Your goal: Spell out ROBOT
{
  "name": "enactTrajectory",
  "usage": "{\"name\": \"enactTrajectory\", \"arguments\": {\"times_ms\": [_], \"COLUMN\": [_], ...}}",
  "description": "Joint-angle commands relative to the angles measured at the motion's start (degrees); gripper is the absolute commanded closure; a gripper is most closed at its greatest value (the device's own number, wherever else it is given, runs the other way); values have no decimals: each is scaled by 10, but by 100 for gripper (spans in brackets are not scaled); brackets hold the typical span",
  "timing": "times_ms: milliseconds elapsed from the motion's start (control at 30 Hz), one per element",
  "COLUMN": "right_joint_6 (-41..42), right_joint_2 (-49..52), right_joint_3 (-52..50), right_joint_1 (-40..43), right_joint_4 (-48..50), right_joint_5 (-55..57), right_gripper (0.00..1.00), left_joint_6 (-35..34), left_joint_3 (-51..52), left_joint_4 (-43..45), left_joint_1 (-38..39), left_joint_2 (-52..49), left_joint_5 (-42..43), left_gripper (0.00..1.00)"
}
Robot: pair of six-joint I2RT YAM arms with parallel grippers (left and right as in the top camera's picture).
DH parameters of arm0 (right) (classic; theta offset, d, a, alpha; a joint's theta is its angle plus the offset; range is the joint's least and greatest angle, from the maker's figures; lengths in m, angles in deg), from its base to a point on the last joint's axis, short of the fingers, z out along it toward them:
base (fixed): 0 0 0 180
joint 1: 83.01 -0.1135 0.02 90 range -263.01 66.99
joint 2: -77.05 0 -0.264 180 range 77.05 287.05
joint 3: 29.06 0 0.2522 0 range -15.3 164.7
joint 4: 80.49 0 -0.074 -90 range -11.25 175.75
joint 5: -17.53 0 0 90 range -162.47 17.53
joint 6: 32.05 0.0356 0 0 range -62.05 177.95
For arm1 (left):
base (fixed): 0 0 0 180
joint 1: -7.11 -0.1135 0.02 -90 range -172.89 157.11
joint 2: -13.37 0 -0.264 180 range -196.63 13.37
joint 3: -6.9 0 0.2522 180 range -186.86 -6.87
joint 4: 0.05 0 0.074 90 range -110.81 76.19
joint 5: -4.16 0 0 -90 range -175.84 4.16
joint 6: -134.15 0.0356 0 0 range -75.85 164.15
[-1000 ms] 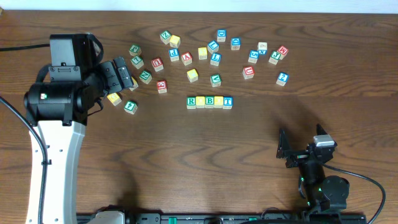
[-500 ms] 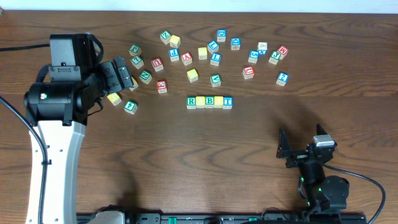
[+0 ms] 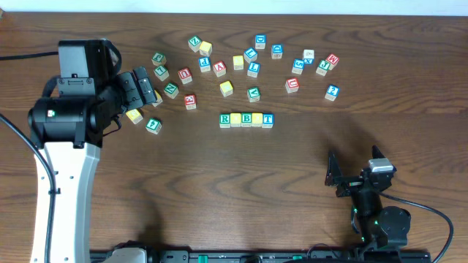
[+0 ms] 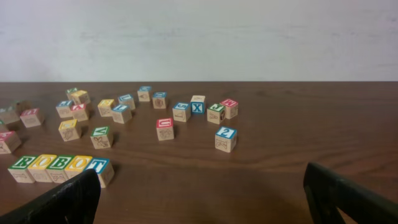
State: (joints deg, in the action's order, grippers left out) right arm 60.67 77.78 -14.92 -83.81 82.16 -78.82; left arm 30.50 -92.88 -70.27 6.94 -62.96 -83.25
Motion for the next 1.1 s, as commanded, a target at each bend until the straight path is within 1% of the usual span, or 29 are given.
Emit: {"name": "enactTrajectory", "arguments": {"times_ms": [0,100,233,333,633,867,933,1067], "right_joint_6": [-6,-6,-6,-7,-6,-6,-6,-6], "right_joint_2": [-3,-3,-3,-3,-3,-3,-3,-3], "right_joint_3": [-1,-1,-1,-1,-1,-1,-1,-1], "right_joint_1": [7,7,7,7,7,7,7,7], "right_joint_4": [-2,-2,-2,-2,-2,-2,-2,-2], "right_joint_5": [2,2,2,2,2,2,2,2], "right_gripper": [1,1,1,1,1,1,1,1], "left_joint_6": [4,10,32,56,55,56,65,106], "left_joint_3": [-2,19,80,171,449,628,671,746], "left_joint_4": [4,30,110,208,441,538,557,577], "left_joint_1": [-2,-2,-2,-5,-47,-75,-79,-79], "left_joint_2": [32,61,115,176,352,505,548,630], "left_joint_5": [-20,-23,-22,-22,-18,-18,-18,-18], "left_gripper": [2,3,2,2,2,2,2,2]}}
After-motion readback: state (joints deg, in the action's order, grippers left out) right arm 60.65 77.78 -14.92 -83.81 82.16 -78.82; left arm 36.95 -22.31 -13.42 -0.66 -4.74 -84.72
